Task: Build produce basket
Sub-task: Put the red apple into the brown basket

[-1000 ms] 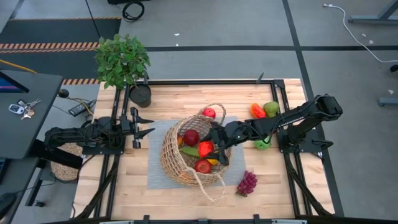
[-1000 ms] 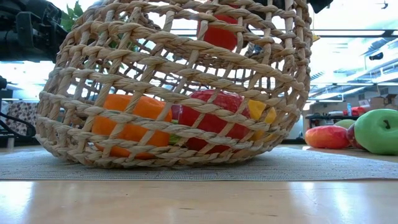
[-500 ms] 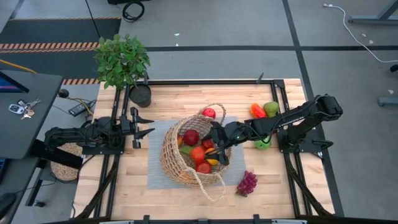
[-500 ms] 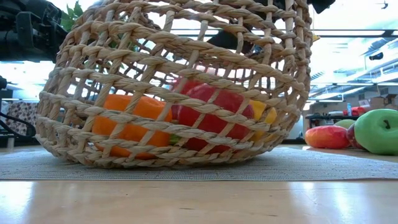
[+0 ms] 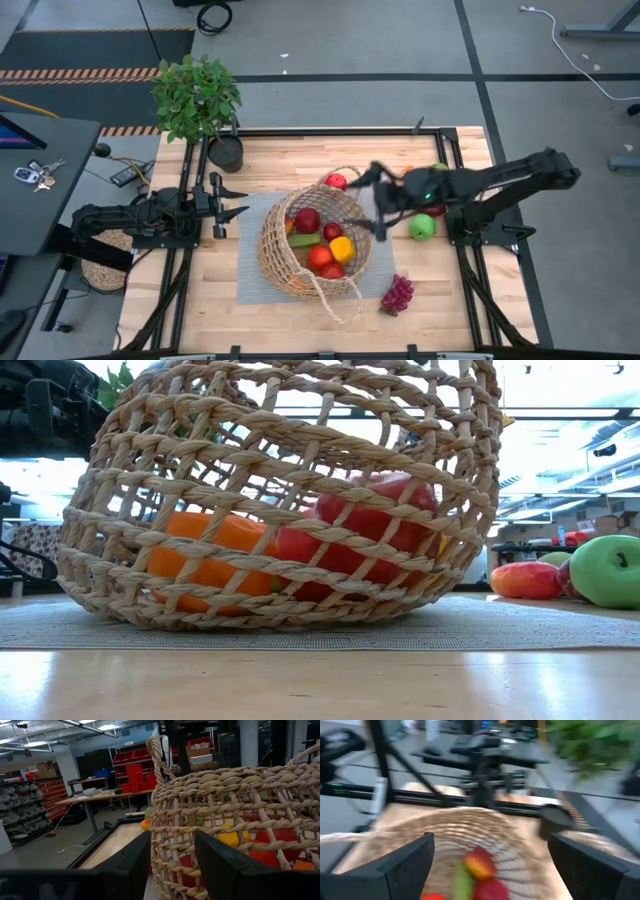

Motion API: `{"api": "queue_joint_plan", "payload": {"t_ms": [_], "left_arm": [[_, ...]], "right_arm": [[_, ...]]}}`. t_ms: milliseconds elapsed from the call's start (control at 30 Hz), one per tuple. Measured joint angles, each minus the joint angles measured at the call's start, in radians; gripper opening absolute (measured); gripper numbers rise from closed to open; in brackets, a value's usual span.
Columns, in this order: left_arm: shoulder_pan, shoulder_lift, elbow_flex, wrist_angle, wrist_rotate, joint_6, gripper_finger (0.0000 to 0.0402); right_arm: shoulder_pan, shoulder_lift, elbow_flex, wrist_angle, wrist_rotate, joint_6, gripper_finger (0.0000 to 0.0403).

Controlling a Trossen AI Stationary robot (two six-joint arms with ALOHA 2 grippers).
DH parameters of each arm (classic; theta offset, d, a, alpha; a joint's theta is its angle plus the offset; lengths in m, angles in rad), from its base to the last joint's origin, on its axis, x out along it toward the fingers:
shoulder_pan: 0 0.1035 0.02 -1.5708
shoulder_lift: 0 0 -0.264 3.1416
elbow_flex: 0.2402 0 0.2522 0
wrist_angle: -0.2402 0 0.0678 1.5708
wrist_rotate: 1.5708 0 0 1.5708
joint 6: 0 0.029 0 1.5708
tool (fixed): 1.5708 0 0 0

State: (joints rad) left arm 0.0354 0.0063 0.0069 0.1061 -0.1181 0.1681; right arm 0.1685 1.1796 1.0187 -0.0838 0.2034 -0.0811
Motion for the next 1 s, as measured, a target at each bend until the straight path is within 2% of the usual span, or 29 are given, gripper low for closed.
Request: {"api": "queue_joint_plan", "payload": {"t_ms": [133, 300, 467, 567, 767, 1000], "left_arm": [[0.000, 0.000, 0.000, 0.000, 0.000, 0.000, 0.0160], [0.000, 0.000, 0.000, 0.000, 0.000, 0.000, 0.0160], [0.000, 0.000, 0.000, 0.000, 0.000, 0.000, 0.0160], [0.000, 0.000, 0.000, 0.000, 0.000, 0.000, 0.0160], [0.000, 0.000, 0.000, 0.000, 0.000, 0.000, 0.0160], [0.000, 0.000, 0.000, 0.000, 0.000, 0.000, 0.0160]], "right_arm": [[-0.071, -0.098, -0.031, -0.072, 0.009, 0.000, 0.0392], [-0.164, -0.202, -0.163, -0.102, 0.013, 0.047, 0.0392], [-0.247, -0.259, -0.340, -0.048, 0.005, 0.117, 0.0392], [-0.297, -0.267, -0.432, 0.043, 0.005, 0.168, 0.0392], [-0.404, -0.194, -0.550, 0.251, 0.034, 0.281, 0.0392], [-0.452, 0.001, -0.559, 0.428, 0.024, 0.279, 0.0392]]}}
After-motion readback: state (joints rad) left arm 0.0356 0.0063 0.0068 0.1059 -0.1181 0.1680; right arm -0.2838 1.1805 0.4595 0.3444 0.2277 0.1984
